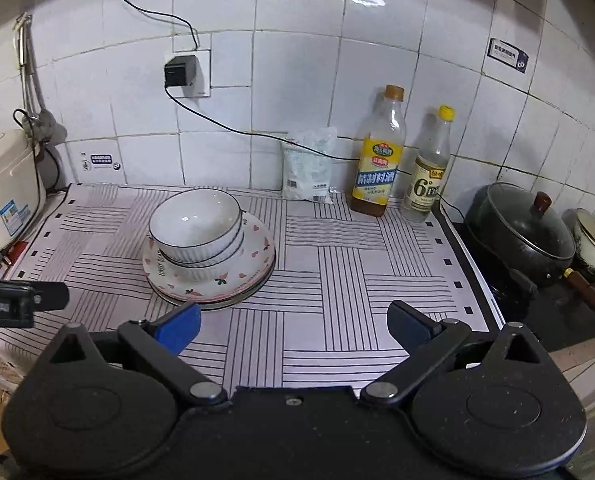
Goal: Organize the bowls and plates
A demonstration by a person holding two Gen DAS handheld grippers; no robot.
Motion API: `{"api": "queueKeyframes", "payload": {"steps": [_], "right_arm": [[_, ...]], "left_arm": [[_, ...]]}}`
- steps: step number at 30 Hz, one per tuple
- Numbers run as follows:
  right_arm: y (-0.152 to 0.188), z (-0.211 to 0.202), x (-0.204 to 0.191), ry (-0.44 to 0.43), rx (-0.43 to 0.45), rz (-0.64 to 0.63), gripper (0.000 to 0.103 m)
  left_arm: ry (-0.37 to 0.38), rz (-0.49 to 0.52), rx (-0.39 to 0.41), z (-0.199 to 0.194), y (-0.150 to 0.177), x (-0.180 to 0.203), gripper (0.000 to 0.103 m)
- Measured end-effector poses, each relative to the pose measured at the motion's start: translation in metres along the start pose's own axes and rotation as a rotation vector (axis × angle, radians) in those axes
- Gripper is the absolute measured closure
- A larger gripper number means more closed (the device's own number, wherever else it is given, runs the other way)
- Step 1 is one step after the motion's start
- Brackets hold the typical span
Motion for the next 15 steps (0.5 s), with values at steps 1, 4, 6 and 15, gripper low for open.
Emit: {"api": "queueKeyframes", "payload": {"steps": [1,4,6,15], "right_arm": [[0.0,-0.001,-0.001,0.0,0.001,-0.003,0.002],[0.003,-0.002,-0.003,0.008,-0.001,-0.018,0.002],[0.004,-0.002,-0.002,0.012,0.001,-0.015,0.002],[0.01,0.001,0.005,0.003,0.016,0.005,0.002]], "left_arm": [[-0.008,0.004,0.009,-0.001,0.001,0.001,0.004],[-0.019,0.002,0.021,-0.002,0.002,0.001,0.004],[-0.029,0.002,0.026,-0.002,0.003,0.002,0.004],[-0.044,0.028,0.062,-0.004,0.008,0.004,0.004]]}}
Point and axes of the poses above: each gripper's, at about its wrist camera, not at the fingertips, and z roughly the way its jaws point, x to its right, y to its underside, the point moved 2 cm from there along z, roughly the way its jaws point, and after that the axes turned 1 degree about z, right-handed, at the moved point
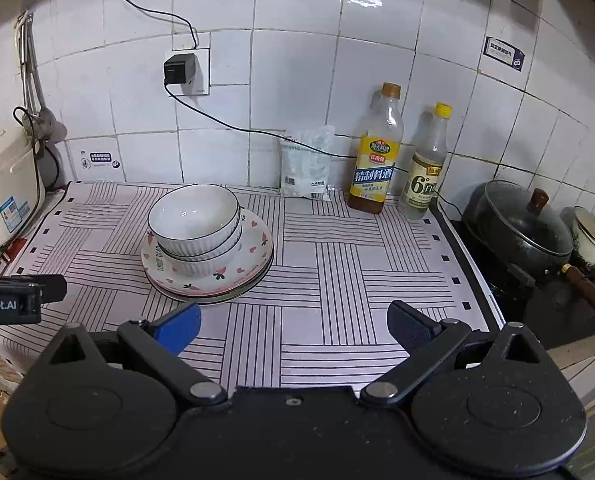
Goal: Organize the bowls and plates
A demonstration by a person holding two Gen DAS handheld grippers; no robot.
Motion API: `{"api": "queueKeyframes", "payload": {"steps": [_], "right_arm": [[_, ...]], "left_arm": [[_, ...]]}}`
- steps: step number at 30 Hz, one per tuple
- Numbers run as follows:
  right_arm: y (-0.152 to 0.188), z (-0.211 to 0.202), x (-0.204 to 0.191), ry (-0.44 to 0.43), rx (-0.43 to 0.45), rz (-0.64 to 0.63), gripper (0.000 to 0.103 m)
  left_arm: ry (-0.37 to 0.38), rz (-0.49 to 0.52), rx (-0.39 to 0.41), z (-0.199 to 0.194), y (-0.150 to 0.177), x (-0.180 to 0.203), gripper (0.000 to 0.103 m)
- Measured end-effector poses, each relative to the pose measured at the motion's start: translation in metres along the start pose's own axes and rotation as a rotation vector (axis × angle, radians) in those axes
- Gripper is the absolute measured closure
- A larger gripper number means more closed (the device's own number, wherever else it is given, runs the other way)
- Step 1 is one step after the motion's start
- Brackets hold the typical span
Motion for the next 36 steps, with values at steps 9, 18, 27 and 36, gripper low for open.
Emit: {"api": "queueKeyframes", "payload": {"steps": [9,18,27,36], "right_arm": [[0.011,0.008,0.005,-0.017,0.032,0.004,0.002],[0.014,0.007,0.001,-0.015,0.041,0.0,0.002],[0.017,0.01,0.0,-0.021,0.038,-0.003,0.002],[0.018,0.013,0.004,-0.022,0.038,0.005,0.002]], "left_arm": [[-0.005,-0.006,-0.011,0.001,0.0,0.0,0.004],[-0.017,-0.027,-0.014,0.004,0.002,-0.002,0.004],[-0.02,-0.04,-0.032,0.006,0.003,-0.002,0.004],[-0.034,-0.018,-0.01,0.005,0.003,-0.001,0.002]]}}
Point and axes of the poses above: each gripper's, at about its wrist camera, not at the fingertips, and z roughly the way its jaws point, x to its right, y to its underside, the point moved 2 cm from there along z, roughly the way its jaws point, and after that the axes turned 1 degree about z, right-handed, at the moved point
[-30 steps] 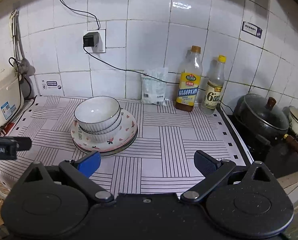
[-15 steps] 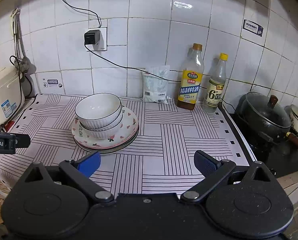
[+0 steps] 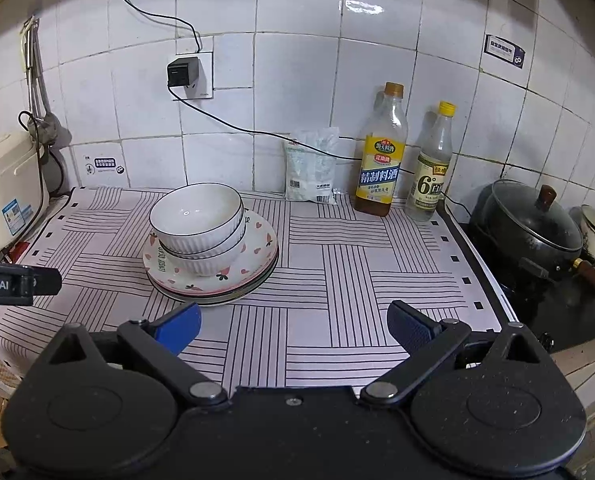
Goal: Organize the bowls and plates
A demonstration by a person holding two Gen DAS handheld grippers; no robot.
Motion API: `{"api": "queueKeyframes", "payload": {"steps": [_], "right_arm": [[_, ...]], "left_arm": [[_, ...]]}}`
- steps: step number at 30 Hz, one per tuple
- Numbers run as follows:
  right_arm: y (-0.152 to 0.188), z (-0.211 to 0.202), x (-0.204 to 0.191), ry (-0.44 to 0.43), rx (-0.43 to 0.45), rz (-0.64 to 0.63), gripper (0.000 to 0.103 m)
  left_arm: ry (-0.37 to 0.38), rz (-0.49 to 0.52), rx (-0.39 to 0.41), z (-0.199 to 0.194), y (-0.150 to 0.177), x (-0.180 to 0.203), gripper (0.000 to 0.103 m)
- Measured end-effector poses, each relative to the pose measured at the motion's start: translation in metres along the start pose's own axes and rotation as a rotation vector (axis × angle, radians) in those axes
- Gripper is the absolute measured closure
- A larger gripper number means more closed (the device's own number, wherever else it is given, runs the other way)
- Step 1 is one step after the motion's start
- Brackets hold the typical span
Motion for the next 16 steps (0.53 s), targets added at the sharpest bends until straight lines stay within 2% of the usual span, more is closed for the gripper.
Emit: {"api": "queueKeyframes", "payload": {"steps": [16], "right_arm": [[0.0013,0.0026,0.003,0.0,-0.007,-0.007,0.002]], "left_arm": [[0.015,0.025,0.006,-0.0026,0.0003,0.0021,0.0]]}}
Point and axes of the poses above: each gripper's, at about its wrist camera, not at the fingertips, and z roughly the way its jaws point, x to its right, y to its underside, the point moved 2 cm from there along z, roughly the way its jaws point, and after that the axes turned 1 degree about z, right-handed, at the moved point
